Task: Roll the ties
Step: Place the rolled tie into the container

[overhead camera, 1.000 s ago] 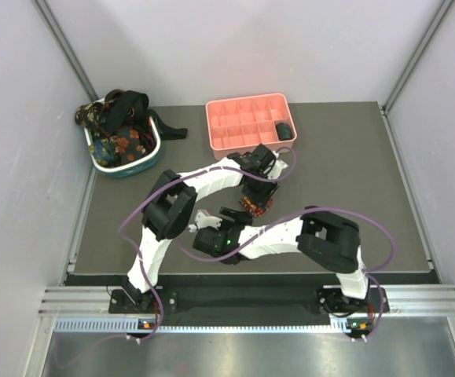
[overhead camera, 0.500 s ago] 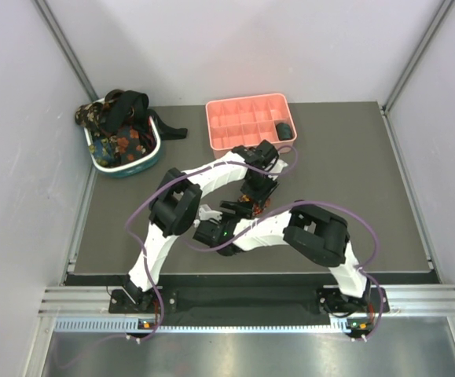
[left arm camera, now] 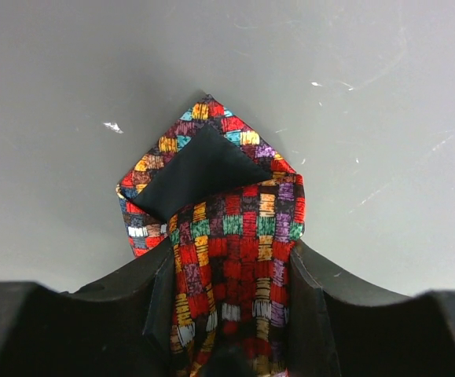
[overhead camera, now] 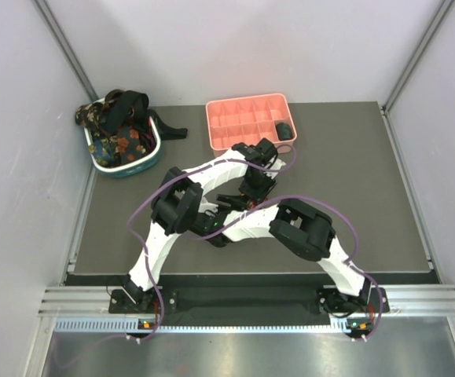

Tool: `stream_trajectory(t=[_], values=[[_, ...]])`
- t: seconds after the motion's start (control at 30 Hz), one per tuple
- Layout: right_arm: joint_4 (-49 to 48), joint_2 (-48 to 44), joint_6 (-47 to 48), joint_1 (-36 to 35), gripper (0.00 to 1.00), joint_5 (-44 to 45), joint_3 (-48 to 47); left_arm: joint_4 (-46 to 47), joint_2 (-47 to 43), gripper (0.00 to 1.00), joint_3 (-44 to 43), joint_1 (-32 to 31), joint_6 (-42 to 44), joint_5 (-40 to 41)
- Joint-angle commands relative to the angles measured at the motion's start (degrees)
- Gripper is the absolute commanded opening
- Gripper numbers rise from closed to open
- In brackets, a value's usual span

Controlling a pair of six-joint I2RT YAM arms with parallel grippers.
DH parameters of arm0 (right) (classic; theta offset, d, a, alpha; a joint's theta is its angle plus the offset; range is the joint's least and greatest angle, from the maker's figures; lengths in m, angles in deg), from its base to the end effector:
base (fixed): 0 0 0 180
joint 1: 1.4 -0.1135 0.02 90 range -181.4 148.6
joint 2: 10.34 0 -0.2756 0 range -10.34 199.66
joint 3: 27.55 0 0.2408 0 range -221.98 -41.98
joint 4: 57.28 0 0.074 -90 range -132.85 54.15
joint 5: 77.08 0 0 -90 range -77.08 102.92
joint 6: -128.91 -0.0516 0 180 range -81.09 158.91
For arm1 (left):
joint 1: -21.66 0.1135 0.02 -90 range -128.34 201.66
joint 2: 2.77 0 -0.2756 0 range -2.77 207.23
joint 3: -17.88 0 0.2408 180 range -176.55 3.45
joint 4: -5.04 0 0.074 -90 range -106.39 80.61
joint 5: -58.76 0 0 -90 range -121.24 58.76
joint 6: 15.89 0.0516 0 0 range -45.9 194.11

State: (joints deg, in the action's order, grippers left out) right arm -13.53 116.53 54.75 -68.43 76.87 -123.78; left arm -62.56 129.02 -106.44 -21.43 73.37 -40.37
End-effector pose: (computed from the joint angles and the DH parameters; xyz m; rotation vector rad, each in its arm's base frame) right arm 0.2060 0.3673 0.1182 -1.3133 1.7720 -1.1071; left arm 0.3410 -0.3302 0.1670 1.0898 2.7282 -0.3613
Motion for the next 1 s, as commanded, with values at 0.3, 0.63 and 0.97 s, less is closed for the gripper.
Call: stream_trajectory(t=[0.3,0.63,0.97], values=[[13.14,7.43,-15.31,5.23,0.57,-6.64,1.73,-10.55,1.90,0.28,0.46,0.38,-2.61,5.08],[10.67,4.98,-14.52,7.52,0.08,-5.32,0.85,-10.91,1.02,0.27,1.17,0.46,-2.34,4.91],[6.63,0.22,-12.58,5.42,0.01,-5.67,2.70,-9.24,0.23,0.40,-1.64,0.38,-0.76,2.36]])
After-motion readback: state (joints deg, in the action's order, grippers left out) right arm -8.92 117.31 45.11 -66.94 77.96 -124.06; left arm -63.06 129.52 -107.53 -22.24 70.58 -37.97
